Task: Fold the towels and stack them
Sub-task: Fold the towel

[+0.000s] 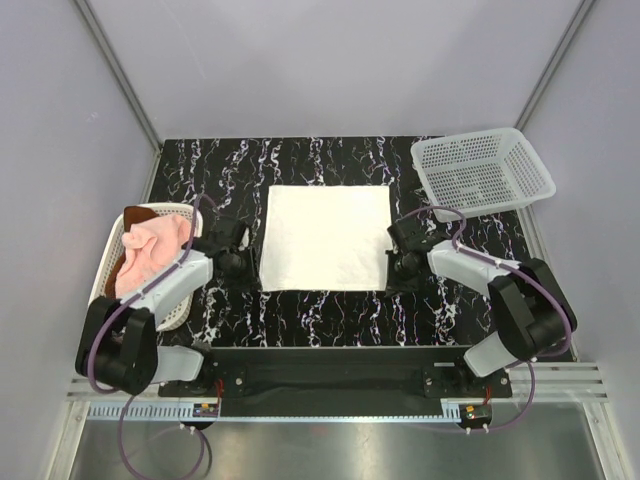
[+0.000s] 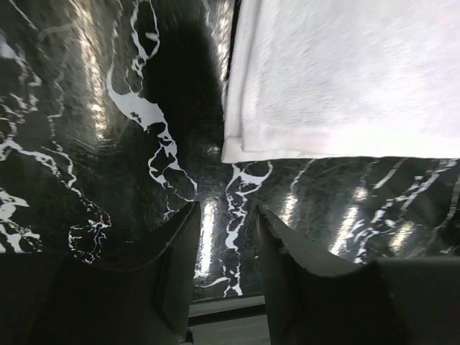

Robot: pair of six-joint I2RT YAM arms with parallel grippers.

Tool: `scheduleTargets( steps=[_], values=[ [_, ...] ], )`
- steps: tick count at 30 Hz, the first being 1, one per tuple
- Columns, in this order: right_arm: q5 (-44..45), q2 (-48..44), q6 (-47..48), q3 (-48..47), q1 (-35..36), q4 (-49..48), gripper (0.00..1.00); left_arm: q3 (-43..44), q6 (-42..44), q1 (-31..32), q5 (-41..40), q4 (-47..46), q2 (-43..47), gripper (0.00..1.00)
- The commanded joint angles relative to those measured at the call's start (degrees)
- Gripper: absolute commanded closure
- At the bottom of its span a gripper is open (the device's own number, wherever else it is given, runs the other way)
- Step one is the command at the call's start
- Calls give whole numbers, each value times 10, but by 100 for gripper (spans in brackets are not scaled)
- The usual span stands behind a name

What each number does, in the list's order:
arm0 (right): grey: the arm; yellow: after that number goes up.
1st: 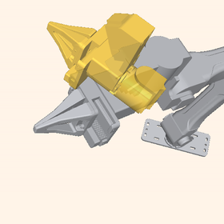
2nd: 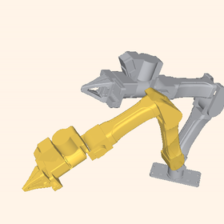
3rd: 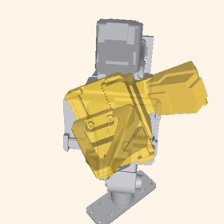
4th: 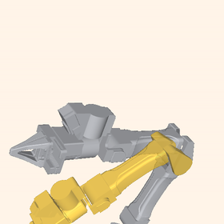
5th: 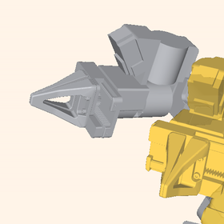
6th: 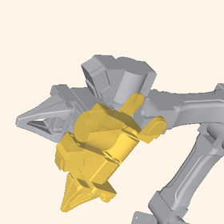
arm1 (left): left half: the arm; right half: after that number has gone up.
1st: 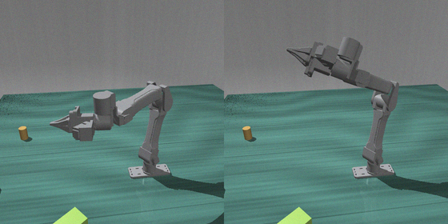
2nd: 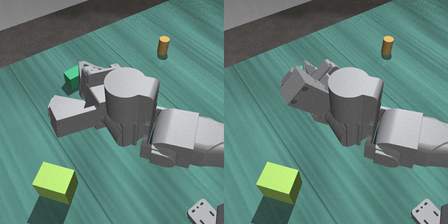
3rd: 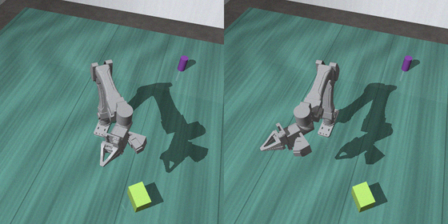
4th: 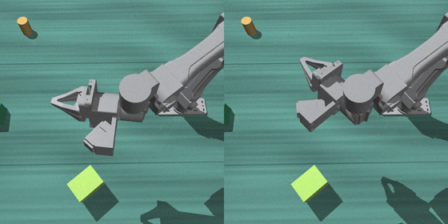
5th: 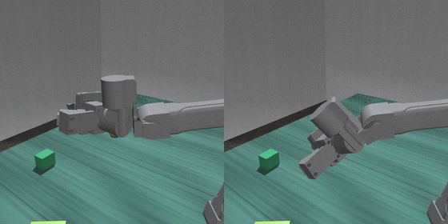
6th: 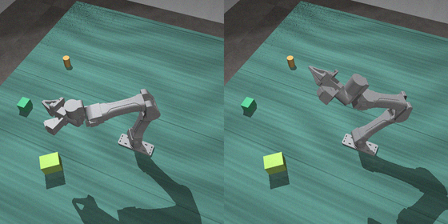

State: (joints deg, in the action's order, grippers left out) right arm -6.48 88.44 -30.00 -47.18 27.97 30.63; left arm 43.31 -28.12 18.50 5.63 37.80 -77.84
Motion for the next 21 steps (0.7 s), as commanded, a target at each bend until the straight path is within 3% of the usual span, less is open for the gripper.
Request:
scheduleTargets(
  steps=[1, 5, 7, 14, 21],
  values=[
    [13, -39, -13, 2, 10, -18, 85, 24, -18, 1, -27, -14, 72, 59],
    [7, -71, -11, -19, 11, 7, 84, 52, -10, 2, 56, -94, 55, 59],
    [7, -76, -10, -43, 10, 16, 85, 64, -11, 1, 96, -128, 24, 63],
    [47, 24, 14, -112, 10, -7, 87, 128, 8, 1, 41, -103, -111, 77],
    [100, 103, 39, -131, 11, -10, 87, 149, 34, 9, -17, -41, -192, 81]
  ],
)
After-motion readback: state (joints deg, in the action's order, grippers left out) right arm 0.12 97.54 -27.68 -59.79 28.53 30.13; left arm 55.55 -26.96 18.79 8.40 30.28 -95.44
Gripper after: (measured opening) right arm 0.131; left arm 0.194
